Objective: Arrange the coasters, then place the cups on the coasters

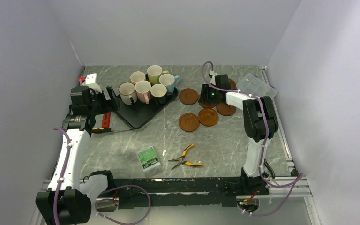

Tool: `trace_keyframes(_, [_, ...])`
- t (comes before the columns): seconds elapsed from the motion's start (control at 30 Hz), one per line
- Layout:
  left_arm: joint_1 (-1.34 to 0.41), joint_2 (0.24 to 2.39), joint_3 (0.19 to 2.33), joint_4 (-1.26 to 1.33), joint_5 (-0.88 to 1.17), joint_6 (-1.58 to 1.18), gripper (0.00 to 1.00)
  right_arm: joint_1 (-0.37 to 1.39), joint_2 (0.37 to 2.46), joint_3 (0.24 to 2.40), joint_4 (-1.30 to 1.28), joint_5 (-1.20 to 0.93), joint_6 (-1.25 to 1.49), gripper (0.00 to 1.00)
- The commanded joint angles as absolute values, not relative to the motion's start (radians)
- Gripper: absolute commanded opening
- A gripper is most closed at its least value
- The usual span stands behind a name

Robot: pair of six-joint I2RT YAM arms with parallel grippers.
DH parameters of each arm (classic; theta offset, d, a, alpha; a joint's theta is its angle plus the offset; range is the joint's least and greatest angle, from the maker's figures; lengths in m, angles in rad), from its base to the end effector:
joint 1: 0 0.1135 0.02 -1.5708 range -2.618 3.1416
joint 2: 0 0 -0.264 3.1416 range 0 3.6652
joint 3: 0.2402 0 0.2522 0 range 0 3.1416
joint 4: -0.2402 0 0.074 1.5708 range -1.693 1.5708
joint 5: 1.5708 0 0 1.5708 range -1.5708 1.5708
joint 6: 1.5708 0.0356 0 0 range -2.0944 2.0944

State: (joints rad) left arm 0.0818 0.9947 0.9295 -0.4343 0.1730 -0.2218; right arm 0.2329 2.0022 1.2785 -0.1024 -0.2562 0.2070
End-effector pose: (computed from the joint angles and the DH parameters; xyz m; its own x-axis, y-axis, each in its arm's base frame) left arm 0.2200 0.0119 0.3266 -0.4811 -0.2569 -0.8382 -0.0366 0.9612 -0.2735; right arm 0.4136 0.1074 0.1563 -0.7804 0.0192 -0.6250 -0.2350 0.9172 0.3216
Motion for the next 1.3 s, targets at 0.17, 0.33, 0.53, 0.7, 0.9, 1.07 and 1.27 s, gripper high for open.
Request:
trace_keyframes(0.17, [0.083, 1.006, 0.942, -0.419, 0.191, -0.212, 0.94, 0.258, 1.960, 1.180, -0.144, -0.307, 0.239, 0.59])
trace_keyframes(0.33, [0.083, 1.001, 0.940, -0.417, 0.196, -0.213, 0.94, 0.272, 1.930, 1.158, -0.135, -0.301, 0.245, 0.59])
trace_keyframes(0.53, [0.083, 1.001, 0.940, -0.418, 0.199, -0.213, 0.94, 0.289, 1.916, 1.148, -0.117, -0.301, 0.242, 0.59])
trace_keyframes(0.7, [0.083, 1.001, 0.940, -0.416, 0.200, -0.213, 0.94, 0.302, 1.929, 1.166, -0.105, -0.300, 0.235, 0.59])
trace_keyframes(0.9, [0.083, 1.004, 0.940, -0.416, 0.204, -0.213, 0.94, 0.307, 1.929, 1.180, -0.093, -0.291, 0.230, 0.58])
trace_keyframes(1.07, [0.083, 1.006, 0.940, -0.415, 0.207, -0.214, 0.94, 0.308, 1.906, 1.214, -0.115, -0.285, 0.217, 0.59])
trace_keyframes(1.27, [0.083, 1.008, 0.940, -0.414, 0.214, -0.215, 0.94, 0.309, 1.829, 1.248, -0.156, -0.237, 0.219, 0.64])
